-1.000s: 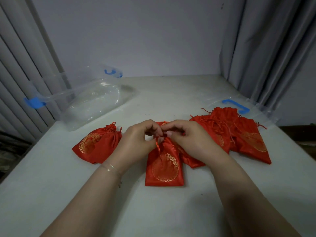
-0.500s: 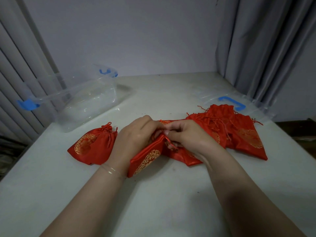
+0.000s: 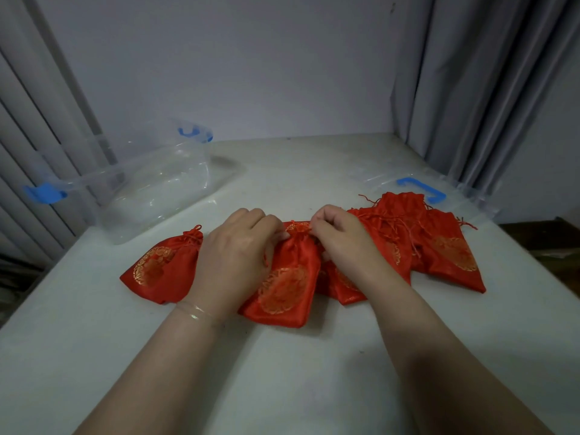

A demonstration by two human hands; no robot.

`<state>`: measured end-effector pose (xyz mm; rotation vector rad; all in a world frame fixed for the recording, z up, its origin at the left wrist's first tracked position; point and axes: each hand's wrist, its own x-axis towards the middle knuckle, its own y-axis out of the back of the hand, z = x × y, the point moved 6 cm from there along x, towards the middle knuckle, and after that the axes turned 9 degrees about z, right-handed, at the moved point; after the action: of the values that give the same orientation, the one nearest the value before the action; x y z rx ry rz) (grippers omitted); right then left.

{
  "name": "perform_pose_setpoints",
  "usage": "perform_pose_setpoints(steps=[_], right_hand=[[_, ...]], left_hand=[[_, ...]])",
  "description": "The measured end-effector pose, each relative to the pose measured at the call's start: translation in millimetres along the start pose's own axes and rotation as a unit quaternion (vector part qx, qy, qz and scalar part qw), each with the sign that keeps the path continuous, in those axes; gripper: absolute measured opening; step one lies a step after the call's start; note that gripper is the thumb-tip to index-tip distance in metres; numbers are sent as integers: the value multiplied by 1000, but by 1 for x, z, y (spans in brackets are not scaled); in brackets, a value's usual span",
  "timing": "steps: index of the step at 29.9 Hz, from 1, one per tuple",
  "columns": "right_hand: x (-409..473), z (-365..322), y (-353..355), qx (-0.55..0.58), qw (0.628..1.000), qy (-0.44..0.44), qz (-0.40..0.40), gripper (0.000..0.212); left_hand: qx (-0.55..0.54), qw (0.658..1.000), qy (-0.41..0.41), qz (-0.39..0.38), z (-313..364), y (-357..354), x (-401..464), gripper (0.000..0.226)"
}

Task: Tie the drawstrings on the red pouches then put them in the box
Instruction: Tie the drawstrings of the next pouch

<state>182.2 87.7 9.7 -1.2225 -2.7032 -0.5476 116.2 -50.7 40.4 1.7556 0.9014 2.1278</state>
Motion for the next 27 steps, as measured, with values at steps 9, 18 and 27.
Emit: perform_pose_setpoints(steps=[9,18,27], right_hand=[[1,-2,-3,-183,977,110,-1,10],[-9,14,-28,196,955,-165,-150,26],[-11,-6,-20,-98,987,114,-50,12]], left_hand=[[-157,982,42,-91,-7,-8,-4,18],[-350,922,136,-96,9,-3,-4,21],[-368,830,413,-68,-27,-17,-15,13]])
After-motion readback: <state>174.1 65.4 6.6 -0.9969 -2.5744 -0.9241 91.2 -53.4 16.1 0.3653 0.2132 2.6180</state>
